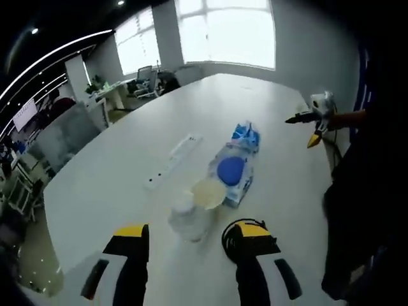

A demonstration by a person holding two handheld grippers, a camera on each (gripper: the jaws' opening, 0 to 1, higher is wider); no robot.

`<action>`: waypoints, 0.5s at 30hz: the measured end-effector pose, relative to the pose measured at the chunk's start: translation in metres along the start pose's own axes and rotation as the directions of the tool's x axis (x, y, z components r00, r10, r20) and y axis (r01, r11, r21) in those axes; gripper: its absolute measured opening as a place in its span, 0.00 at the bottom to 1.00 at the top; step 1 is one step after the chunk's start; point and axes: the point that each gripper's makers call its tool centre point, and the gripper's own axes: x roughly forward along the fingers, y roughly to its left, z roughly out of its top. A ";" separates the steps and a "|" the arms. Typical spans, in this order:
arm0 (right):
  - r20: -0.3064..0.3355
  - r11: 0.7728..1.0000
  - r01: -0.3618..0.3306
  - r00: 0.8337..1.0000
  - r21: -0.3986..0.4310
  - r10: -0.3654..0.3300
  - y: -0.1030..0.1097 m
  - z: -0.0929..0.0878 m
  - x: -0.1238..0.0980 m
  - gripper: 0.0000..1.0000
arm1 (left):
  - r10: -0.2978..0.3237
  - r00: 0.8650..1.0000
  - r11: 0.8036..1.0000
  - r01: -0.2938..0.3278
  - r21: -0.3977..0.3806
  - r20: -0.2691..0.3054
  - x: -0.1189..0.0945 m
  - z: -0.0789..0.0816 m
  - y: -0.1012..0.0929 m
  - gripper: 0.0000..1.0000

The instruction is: Arrange the tabletop items into an orderly group along one side of the table until the central work area is clear of visible clutter.

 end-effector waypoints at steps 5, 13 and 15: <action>-0.002 0.999 -0.035 0.999 -0.018 0.035 0.012 0.001 0.007 0.95 | 0.033 0.999 0.996 -0.033 -0.087 0.002 -0.006 -0.024 0.002 0.59; -0.012 0.993 -0.100 0.995 -0.057 0.099 0.037 0.008 0.024 0.94 | 0.039 0.999 0.984 -0.039 -0.175 -0.005 0.002 -0.057 -0.024 0.65; -0.011 0.989 -0.127 0.992 -0.075 0.126 0.049 0.012 0.031 0.93 | 0.046 0.999 0.979 -0.044 -0.199 0.004 0.006 -0.064 -0.033 0.65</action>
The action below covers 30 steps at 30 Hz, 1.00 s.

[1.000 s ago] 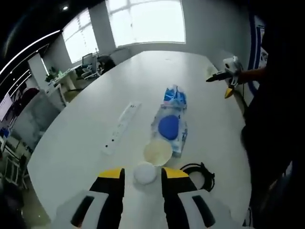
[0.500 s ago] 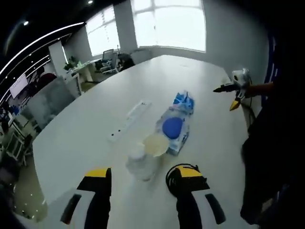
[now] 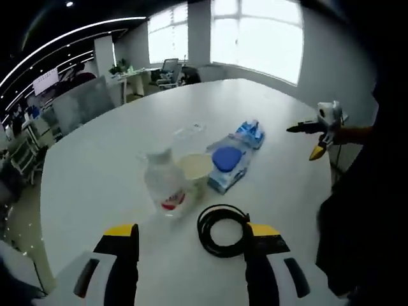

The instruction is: Arrange the tabletop items into an orderly group along one side of the table until the central work area is clear of visible clutter.

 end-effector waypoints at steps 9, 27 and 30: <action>-0.009 0.993 -0.102 0.995 -0.065 0.101 0.040 0.012 0.031 0.89 | -0.002 1.000 0.999 0.001 -0.050 -0.005 0.013 -0.030 -0.046 0.66; 0.032 0.984 -0.175 0.984 -0.037 0.176 0.100 0.033 0.085 0.68 | 0.081 0.996 0.979 -0.074 -0.190 0.028 0.036 -0.057 -0.068 0.61; 0.020 0.983 -0.186 0.982 -0.010 0.186 0.104 0.030 0.096 0.64 | 0.095 0.995 0.974 -0.086 -0.211 0.032 0.038 -0.058 -0.068 0.61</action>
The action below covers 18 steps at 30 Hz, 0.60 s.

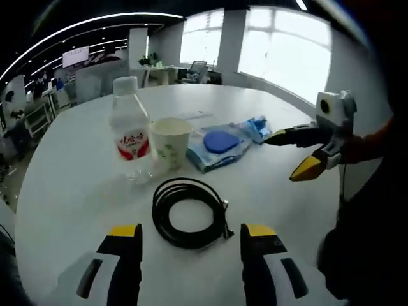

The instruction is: Arrange the tabletop items into an orderly group along one side of the table until the central work area is clear of visible clutter.

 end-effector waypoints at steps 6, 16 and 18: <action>-0.021 0.998 -0.023 0.999 0.065 0.024 0.007 -0.006 0.023 0.62 | 0.053 0.998 0.993 -0.050 -0.107 0.029 0.008 -0.008 0.006 0.56; -0.067 0.997 -0.024 0.997 0.073 0.029 0.014 -0.007 0.057 0.50 | 0.174 0.983 0.940 -0.148 -0.307 0.059 0.014 -0.016 0.021 0.41; -0.066 0.998 -0.020 0.998 0.062 0.024 0.018 -0.006 0.064 0.48 | 0.177 0.983 0.939 -0.154 -0.308 0.050 0.015 -0.016 0.017 0.41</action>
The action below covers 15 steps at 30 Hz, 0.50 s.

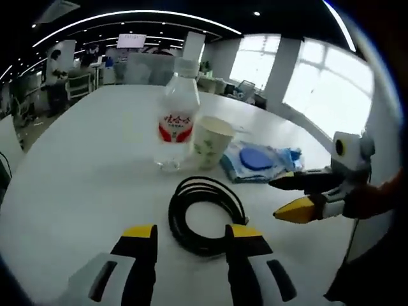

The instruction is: Arrange the tabletop items into an orderly group along one side of the table until the central work area is clear of visible clutter.

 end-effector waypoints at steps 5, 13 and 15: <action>-0.011 1.000 0.015 1.000 -0.006 -0.015 0.007 0.003 0.014 0.43 | 0.003 1.000 1.000 -0.003 0.003 -0.003 0.006 -0.003 -0.002 0.39; -0.032 0.999 0.032 0.999 0.023 -0.031 0.015 0.007 0.027 0.30 | 0.068 0.997 0.997 -0.069 0.046 0.023 0.015 0.000 0.006 0.34; -0.030 0.999 0.040 0.999 0.019 -0.040 0.015 0.008 0.029 0.30 | 0.080 0.997 0.996 -0.081 0.032 0.022 0.015 0.000 0.007 0.34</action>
